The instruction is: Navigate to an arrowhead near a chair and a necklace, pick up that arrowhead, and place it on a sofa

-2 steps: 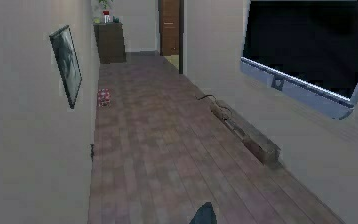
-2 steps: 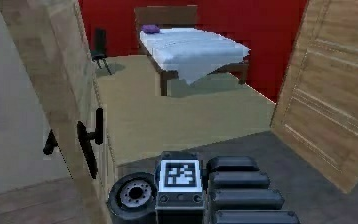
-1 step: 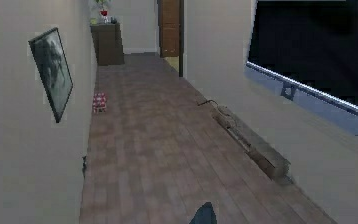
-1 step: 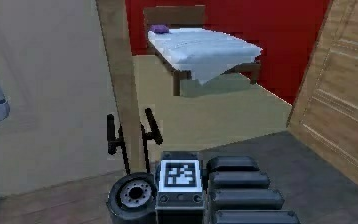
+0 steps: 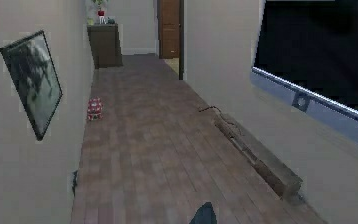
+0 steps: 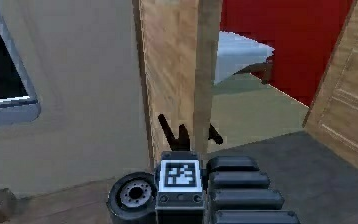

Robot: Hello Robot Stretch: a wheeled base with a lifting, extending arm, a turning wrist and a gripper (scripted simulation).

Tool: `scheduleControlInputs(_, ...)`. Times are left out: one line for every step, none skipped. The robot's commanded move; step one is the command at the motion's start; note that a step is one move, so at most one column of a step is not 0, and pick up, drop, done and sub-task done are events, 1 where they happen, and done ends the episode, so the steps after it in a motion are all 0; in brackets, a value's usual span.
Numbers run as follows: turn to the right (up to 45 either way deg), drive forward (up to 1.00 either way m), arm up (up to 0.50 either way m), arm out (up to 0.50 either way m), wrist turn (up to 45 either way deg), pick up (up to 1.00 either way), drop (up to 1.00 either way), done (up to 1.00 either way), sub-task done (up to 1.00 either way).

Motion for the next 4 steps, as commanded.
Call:
scheduleControlInputs(0.0, 0.2, 0.0, 0.0, 0.0, 0.0, 0.0, 0.0, 0.0)
scheduleControlInputs(-9.0, 0.0, 0.0, 0.0, 0.0, 0.0, 0.0, 0.0, 0.0)
scheduleControlInputs(0.0, 1.0, 0.0, 0.0, 0.0, 0.0, 0.0, 0.0, 0.0)
scheduleControlInputs(0.0, 1.0, 0.0, 0.0, 0.0, 0.0, 0.0, 0.0, 0.0)
